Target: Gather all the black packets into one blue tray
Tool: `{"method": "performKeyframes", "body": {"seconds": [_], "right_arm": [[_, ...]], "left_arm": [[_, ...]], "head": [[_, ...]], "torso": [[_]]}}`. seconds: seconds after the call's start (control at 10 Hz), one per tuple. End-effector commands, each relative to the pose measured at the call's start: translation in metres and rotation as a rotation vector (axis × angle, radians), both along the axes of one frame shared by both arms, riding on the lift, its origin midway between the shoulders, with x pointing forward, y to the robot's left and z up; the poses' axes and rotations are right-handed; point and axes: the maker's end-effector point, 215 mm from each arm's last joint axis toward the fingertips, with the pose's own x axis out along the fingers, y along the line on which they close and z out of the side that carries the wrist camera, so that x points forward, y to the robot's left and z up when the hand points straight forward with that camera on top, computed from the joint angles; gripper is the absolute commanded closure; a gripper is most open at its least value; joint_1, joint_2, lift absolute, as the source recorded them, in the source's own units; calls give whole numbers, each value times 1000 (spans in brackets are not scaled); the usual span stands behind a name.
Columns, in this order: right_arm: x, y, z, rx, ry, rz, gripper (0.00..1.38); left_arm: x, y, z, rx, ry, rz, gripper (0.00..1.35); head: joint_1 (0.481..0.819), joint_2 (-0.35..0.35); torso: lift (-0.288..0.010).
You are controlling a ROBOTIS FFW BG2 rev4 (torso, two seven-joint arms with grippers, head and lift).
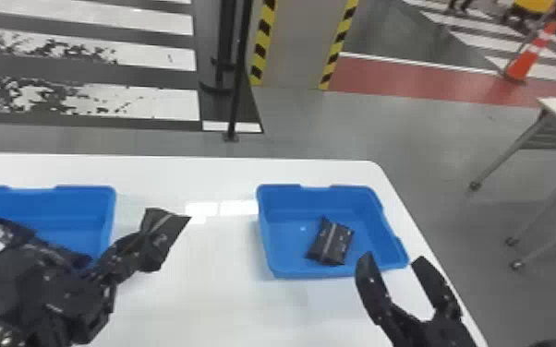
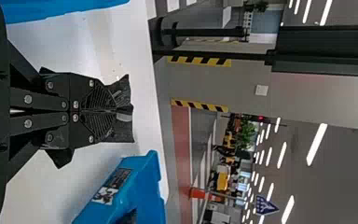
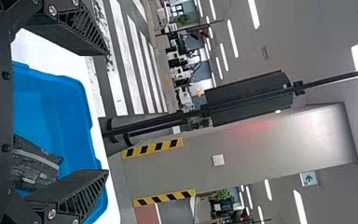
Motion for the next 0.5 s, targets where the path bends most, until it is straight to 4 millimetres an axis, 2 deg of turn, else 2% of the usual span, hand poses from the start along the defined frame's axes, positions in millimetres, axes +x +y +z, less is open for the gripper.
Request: {"method": "performKeyframes", "body": {"seconds": [0.0, 0.1, 0.2, 0.4], "right_arm": [[0, 0, 0, 2, 0, 0, 121], [-1, 0, -1, 2, 3, 0, 121], [-2, 0, -3, 2, 8, 0, 121], [-2, 2, -3, 5, 8, 3, 121]], "left_arm": [[-15, 29, 39, -13, -71, 55, 1219], [-26, 53, 55, 10, -92, 94, 1219], [-35, 79, 57, 42, -93, 138, 1219], [-36, 132, 62, 137, -123, 214, 1219]], "head": [[695, -263], [695, -241], [695, -214], [695, -158]], "torso": [[-110], [-110], [-110], [-110]]}}
